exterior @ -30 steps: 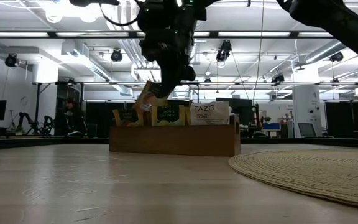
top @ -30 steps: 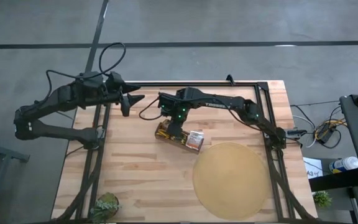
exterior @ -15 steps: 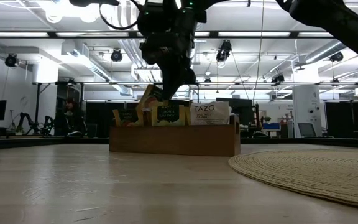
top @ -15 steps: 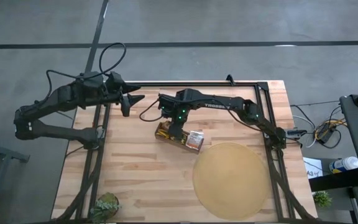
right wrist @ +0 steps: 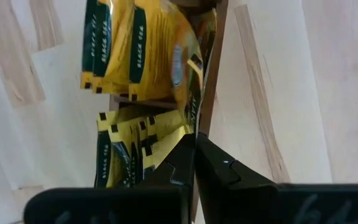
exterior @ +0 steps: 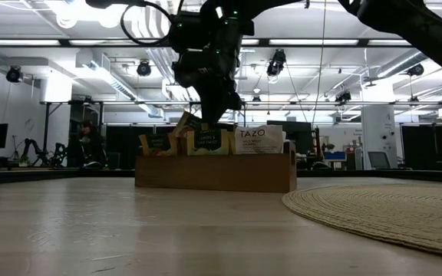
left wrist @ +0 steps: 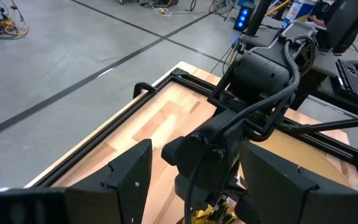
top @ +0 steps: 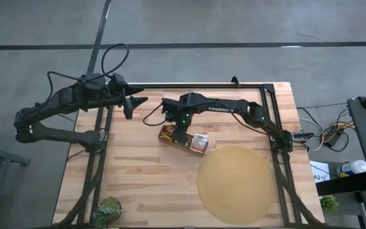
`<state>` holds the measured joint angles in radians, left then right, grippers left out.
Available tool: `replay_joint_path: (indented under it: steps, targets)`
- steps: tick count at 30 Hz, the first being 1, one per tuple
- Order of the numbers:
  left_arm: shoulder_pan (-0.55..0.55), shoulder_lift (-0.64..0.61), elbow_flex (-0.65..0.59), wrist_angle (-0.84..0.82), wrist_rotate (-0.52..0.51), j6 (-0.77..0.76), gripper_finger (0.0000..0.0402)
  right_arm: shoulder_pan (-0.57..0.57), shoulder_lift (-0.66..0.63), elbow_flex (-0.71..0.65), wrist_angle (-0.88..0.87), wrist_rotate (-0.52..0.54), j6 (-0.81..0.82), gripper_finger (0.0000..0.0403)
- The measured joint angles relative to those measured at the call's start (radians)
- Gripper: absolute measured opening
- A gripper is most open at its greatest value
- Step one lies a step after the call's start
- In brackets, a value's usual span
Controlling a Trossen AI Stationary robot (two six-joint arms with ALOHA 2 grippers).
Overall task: Pick & Place Tea
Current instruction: Put the orange tea bag into the left section of the wooden organizer, then adjust the orange tea bags in the wooden organizer
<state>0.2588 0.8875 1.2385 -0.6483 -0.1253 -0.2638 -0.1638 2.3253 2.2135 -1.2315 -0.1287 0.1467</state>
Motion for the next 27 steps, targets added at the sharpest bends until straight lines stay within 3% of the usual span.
replay_joint_path:
  steps: [10, 21, 27]
  targets:
    - [0.0, 0.0, 0.0, 0.0, 0.0, -0.001, 0.0236, 0.0, 0.0, 0.0, 0.015, -0.002, -0.027, 0.0013]
    - [0.0, 0.0, 0.0, 0.0, 0.0, -0.002, 0.0236, 0.0, 0.0, 0.0, 0.012, -0.002, -0.01, 0.0091]
    - [0.0, 0.0, 0.0, 0.0, 0.0, -0.007, 0.0236, -0.004, 0.0, 0.007, 0.012, 0.001, -0.02, 0.0113]
